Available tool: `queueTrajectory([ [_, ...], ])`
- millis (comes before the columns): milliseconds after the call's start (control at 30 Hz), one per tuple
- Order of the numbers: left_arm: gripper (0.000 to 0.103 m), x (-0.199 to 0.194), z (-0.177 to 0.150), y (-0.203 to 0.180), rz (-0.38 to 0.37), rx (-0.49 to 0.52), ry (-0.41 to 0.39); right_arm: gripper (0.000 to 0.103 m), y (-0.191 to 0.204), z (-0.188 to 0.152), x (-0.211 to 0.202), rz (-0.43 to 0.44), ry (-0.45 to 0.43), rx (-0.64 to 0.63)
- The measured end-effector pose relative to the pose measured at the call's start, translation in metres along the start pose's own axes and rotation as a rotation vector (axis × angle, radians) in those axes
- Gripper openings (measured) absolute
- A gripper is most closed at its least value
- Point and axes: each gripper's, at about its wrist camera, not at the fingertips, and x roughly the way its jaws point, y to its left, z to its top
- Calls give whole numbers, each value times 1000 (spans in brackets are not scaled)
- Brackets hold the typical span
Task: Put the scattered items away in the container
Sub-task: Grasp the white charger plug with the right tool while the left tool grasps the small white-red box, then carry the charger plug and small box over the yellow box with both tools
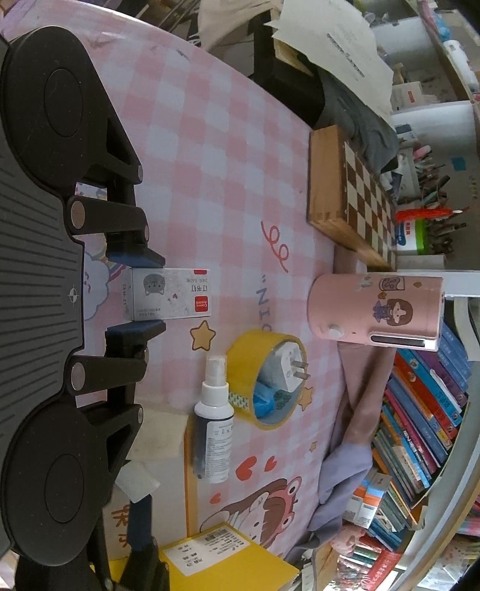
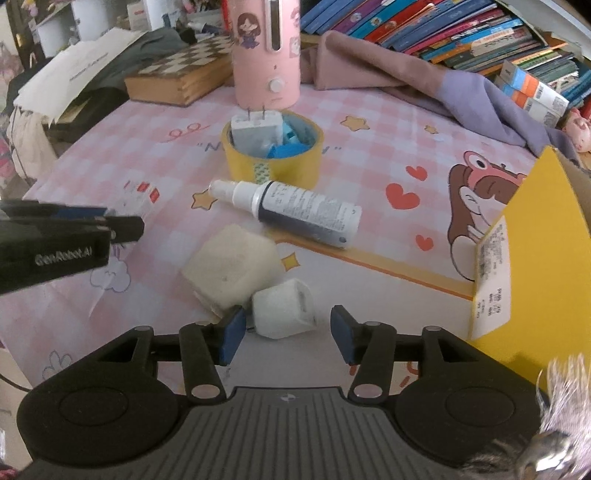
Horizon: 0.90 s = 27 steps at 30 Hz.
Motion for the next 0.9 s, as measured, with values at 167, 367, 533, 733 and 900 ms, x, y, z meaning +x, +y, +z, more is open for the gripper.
queueTrajectory([
  [167,28,-2,-1,-3,-6,7,0,41,0,0,5,9,3,-13],
  [367,28,-11,-1,-4,-14,10,-24,41,-5,1,-3,-10,-29,8],
  [533,28,-25,-3,-5,-36,10,-49,41,-4,-1,-16,-25,-60,11],
  [733,28,-46,-4,-4,-56,25,-98,41,-1,-3,-37,-44,-112,22],
  [900,28,-63,-11,-4,-77,33,-123,41,7,-10,-55,-56,-145,24],
])
